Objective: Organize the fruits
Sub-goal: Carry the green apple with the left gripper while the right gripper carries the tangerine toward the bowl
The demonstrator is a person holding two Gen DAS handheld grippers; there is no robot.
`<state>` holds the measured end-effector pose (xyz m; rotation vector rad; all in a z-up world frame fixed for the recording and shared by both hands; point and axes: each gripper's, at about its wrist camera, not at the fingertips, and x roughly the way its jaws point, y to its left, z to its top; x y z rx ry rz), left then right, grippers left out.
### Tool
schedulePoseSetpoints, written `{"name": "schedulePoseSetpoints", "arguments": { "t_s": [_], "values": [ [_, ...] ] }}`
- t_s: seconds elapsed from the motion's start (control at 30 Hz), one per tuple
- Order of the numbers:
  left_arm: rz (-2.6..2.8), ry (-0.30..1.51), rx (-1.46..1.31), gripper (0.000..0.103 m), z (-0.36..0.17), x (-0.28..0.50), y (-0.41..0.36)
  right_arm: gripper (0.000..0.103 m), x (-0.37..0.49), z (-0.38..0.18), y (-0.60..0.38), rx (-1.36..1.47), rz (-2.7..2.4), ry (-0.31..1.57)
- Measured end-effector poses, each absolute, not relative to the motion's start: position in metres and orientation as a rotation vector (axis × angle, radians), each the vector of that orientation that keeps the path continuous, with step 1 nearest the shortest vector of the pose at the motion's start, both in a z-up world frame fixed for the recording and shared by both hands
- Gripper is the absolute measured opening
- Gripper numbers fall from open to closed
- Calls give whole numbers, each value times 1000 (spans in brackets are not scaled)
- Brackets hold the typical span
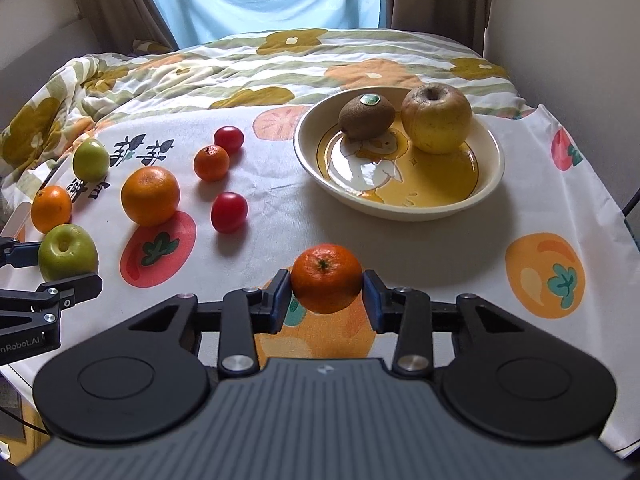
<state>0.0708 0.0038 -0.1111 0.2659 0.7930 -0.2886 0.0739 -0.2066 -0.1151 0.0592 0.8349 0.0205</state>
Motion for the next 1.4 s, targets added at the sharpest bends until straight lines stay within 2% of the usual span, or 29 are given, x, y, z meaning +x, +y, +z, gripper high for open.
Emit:
{"name": "schedulePoseSetpoints", "arguments": {
  "t_s": [0.4,0.67,1.07,1.4],
  "values": [
    [-273,741,225,59,-58,74,-40,53,74,-71,-249,68,43,800],
    [-308,729,210,59,-42,101,-87,53,95,-56,-296,64,48,796],
    [-358,769,229,59,-71,164,-165,53,142,-70,-358,62,56,827],
    [-369,845,278,59,-111,202,-199,53,165,-89,-384,72,63,869]
  ]
}}
